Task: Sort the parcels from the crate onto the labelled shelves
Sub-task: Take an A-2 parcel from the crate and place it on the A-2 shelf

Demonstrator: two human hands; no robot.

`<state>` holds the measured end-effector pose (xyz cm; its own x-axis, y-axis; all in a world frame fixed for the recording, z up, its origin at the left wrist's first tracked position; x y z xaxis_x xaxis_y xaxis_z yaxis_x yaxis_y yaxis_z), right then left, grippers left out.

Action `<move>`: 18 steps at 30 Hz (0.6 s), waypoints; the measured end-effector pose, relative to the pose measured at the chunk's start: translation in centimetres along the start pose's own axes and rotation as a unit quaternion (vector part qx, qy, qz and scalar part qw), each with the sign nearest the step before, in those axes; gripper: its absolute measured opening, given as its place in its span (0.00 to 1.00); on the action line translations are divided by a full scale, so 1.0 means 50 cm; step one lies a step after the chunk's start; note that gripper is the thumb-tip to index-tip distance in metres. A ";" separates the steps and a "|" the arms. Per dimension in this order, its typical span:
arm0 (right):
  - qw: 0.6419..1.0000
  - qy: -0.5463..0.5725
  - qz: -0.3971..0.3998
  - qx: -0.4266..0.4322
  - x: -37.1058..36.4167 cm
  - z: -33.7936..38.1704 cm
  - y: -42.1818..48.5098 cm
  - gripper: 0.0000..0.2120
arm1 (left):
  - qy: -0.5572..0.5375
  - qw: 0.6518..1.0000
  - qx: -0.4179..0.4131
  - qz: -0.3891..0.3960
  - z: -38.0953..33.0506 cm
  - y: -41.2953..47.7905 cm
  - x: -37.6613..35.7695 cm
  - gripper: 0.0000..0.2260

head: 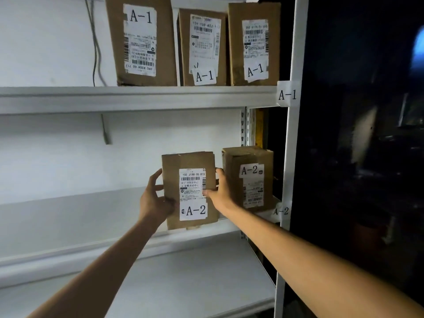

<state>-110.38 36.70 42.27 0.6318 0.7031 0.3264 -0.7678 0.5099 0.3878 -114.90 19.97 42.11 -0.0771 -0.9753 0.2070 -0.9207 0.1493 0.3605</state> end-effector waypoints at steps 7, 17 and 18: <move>0.998 -0.063 0.014 -0.015 -0.005 -0.052 0.043 0.38 | -0.014 0.999 -0.021 0.025 0.039 0.043 -0.055 0.39; 0.987 -0.162 -0.016 -0.010 0.015 -0.061 0.049 0.39 | 0.002 0.999 -0.038 0.033 0.051 0.059 -0.091 0.41; 0.985 -0.173 -0.015 -0.008 0.018 -0.058 0.048 0.39 | -0.001 0.999 -0.034 0.037 0.049 0.060 -0.094 0.41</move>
<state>-111.97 40.00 40.98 0.6502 0.4777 0.5908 -0.7481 0.5381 0.3883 -118.26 24.59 39.99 -0.1448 -0.9616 0.2333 -0.8841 0.2316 0.4060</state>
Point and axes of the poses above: each hand's wrist, its own y-axis towards the middle knuckle, its own x-axis out of the back of the hand, z = x × y, the point moved 2 cm from there along y, towards the middle knuckle
